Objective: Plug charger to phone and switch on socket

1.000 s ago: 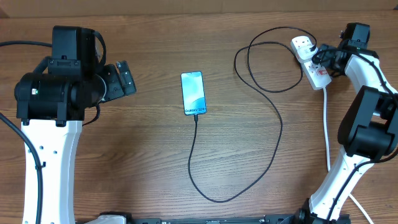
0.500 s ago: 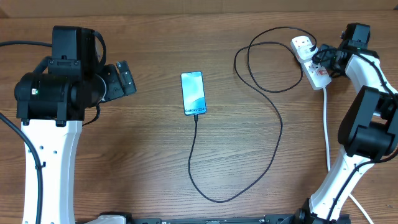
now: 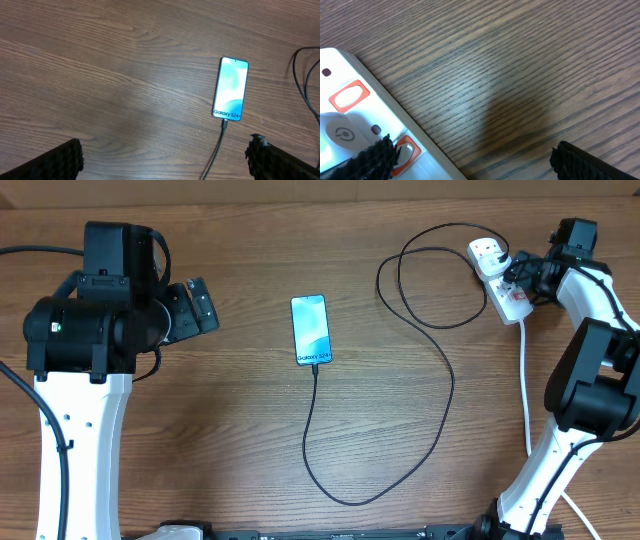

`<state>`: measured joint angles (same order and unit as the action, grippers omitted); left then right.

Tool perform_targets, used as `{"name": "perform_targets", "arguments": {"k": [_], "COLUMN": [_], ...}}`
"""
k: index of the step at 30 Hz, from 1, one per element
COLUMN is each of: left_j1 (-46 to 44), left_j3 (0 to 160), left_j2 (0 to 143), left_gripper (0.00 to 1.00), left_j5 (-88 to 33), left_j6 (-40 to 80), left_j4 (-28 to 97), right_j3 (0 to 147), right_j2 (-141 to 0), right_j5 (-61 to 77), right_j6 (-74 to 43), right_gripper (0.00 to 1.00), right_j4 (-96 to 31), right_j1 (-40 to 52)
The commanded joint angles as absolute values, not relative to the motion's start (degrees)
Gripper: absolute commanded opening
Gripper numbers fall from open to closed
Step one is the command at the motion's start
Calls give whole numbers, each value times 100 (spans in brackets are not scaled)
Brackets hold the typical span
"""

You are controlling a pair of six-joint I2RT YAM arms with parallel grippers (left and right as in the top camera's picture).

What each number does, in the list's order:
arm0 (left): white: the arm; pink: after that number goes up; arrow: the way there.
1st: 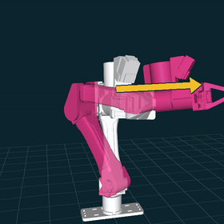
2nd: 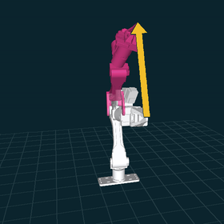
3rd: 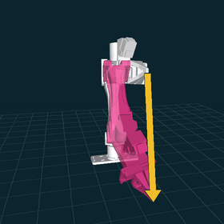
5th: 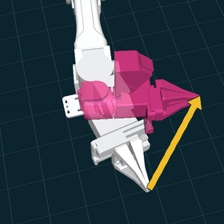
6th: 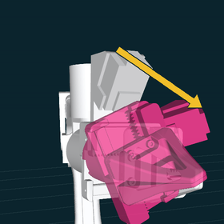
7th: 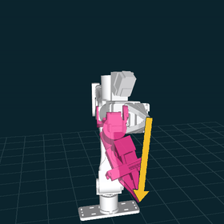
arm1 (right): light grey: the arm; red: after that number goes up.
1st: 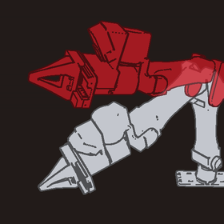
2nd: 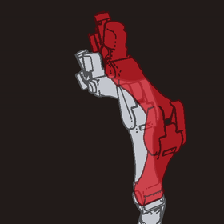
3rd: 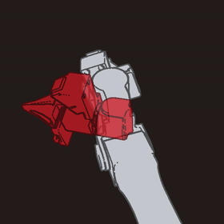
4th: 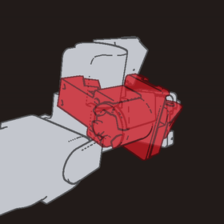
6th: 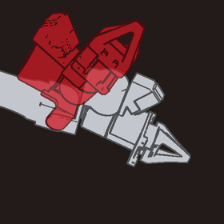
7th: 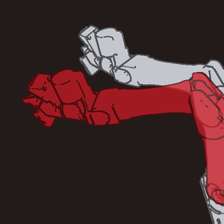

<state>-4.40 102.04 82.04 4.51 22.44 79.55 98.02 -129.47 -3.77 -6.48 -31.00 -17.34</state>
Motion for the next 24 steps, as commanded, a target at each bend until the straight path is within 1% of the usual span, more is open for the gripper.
{"name": "perform_targets", "arguments": {"k": [1,24], "left_j1": [-447,-447], "left_j3": [10215,10215], "left_j2": [8239,8239], "left_gripper": [100,99], "left_j5": [401,401], "left_j6": [2338,2338], "left_j4": [7948,7948], "right_j3": [9782,9824], "right_j2": [-13150,-13122], "right_j5": [235,412], "right_j6": [-617,-617], "right_gripper": [100,100], "right_j4": [-3205,-3483], "right_j1": [-1669,-1669]}}
